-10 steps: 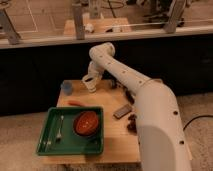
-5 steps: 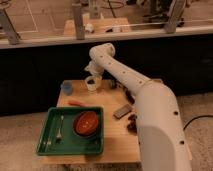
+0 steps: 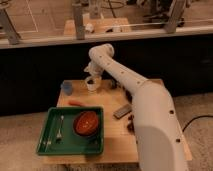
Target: Stack cups into tray
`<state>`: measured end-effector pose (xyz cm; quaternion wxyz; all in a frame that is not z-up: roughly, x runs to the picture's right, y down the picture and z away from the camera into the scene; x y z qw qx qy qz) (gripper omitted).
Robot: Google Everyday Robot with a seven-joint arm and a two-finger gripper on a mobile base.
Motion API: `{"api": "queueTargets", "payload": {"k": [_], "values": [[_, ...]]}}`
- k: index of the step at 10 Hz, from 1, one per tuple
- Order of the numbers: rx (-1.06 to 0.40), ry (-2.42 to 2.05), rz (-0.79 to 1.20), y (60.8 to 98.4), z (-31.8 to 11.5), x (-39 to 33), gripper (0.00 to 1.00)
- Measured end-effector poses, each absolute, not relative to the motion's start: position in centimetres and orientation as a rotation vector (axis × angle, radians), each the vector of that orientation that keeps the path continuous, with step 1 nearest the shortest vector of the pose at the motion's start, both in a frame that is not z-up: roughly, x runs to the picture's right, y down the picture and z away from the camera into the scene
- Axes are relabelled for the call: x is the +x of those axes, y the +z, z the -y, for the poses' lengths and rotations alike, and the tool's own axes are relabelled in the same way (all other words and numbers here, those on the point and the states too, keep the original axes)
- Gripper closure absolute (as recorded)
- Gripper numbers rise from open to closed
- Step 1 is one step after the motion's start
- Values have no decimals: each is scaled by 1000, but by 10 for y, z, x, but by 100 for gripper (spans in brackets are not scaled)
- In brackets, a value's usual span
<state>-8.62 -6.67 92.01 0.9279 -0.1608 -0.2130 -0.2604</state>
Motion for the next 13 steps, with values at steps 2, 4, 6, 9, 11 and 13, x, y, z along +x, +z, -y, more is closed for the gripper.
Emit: {"api": "queueTargets", "payload": {"k": [2, 4, 6, 9, 11, 13], "values": [[-316, -580, 458, 911, 63, -107, 20], [-296, -662, 485, 898, 57, -146, 20], [-282, -742, 497, 888, 52, -181, 20], [-280, -809, 487, 893, 48, -202, 20], [-280, -793, 479, 897, 50, -196, 20], [-281, -751, 461, 900, 54, -171, 20]]}}
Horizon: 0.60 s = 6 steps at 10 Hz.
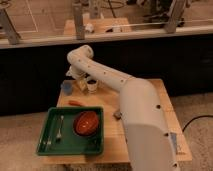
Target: Stack cups into tray
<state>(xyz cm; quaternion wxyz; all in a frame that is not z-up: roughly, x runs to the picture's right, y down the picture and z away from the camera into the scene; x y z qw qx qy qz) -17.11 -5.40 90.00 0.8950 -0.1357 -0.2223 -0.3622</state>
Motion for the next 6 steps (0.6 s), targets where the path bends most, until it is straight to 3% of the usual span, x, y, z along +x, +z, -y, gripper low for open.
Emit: {"api": "queueTargets", "payload": {"k": [6], "values": [[-335, -648, 423, 924, 44, -126, 20]]}}
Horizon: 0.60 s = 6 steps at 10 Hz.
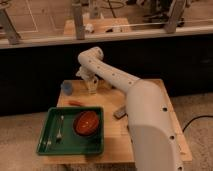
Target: Stack cups into tray
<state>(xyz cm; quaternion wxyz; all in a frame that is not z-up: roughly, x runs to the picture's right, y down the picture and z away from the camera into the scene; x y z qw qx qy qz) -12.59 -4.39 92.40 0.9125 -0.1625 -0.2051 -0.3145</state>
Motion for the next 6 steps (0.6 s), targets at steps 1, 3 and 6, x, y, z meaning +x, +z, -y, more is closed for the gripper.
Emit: {"api": "queueTargets", "payload": {"k": [1, 3, 6], "values": [[-350, -633, 414, 935, 38, -122, 20], [-374, -609, 402, 949, 30, -119, 20], [-390, -564, 383, 959, 31, -105, 20]]}}
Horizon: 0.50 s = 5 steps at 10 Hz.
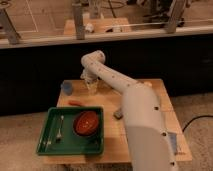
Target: Stack cups into tray
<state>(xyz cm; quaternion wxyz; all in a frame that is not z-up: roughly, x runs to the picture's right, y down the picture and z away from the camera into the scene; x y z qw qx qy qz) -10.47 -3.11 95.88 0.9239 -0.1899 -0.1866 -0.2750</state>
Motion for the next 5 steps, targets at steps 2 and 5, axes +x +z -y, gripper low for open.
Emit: {"api": "queueTargets", "payload": {"k": [2, 5], "values": [[-384, -547, 377, 961, 33, -95, 20], [-378, -533, 379, 964, 34, -90, 27]]}}
